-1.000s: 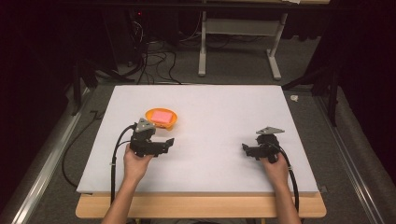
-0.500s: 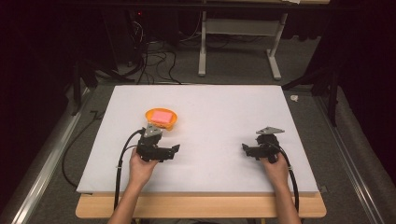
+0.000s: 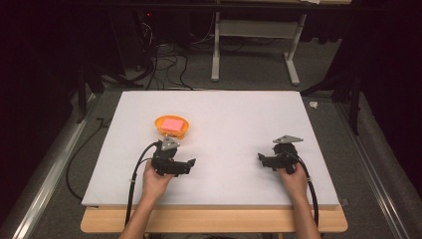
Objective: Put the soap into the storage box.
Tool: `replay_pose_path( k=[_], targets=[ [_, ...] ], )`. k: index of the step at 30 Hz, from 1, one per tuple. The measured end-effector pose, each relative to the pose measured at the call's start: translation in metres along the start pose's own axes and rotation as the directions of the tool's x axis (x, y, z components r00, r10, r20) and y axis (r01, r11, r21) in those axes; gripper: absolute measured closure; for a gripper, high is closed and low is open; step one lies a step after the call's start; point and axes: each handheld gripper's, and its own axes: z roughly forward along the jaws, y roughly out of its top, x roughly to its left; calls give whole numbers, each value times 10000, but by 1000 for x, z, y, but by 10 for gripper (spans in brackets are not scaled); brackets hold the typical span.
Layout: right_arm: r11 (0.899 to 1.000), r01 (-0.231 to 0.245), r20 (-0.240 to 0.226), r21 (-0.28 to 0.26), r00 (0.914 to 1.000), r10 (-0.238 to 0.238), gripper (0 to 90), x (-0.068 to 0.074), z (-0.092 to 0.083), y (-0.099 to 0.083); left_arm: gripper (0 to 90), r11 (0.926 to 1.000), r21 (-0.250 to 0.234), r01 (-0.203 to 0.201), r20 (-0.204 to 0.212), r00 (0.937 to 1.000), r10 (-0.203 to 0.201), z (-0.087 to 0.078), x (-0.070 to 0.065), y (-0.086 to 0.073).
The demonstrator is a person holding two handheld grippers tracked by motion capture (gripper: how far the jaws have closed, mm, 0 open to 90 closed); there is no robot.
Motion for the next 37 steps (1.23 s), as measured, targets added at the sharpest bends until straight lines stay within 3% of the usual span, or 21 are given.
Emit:
replay_pose_path(
  k=[27, 30, 32, 37],
  targets=[
    [10000, -6, -6, 20, 10000, 6, 164, 0, 0, 0, 154, 9982, 571, -193, -605, 9979, 227, 32, -2, -13],
    [10000, -5, -6, 21, 10000, 5, 164, 0, 0, 0, 139, 9957, 901, -233, -753, 9967, 301, 40, -2, -19],
    [10000, -2, 0, 16, 10000, 2, 164, 0, 0, 0, 144, 9985, 528, -159, -685, 9975, 195, 40, -1, -23],
    [10000, -3, 0, 17, 10000, 3, 164, 0, 0, 0, 142, 9985, 517, -174, -692, 9974, 210, 40, -2, -23]
  ],
)
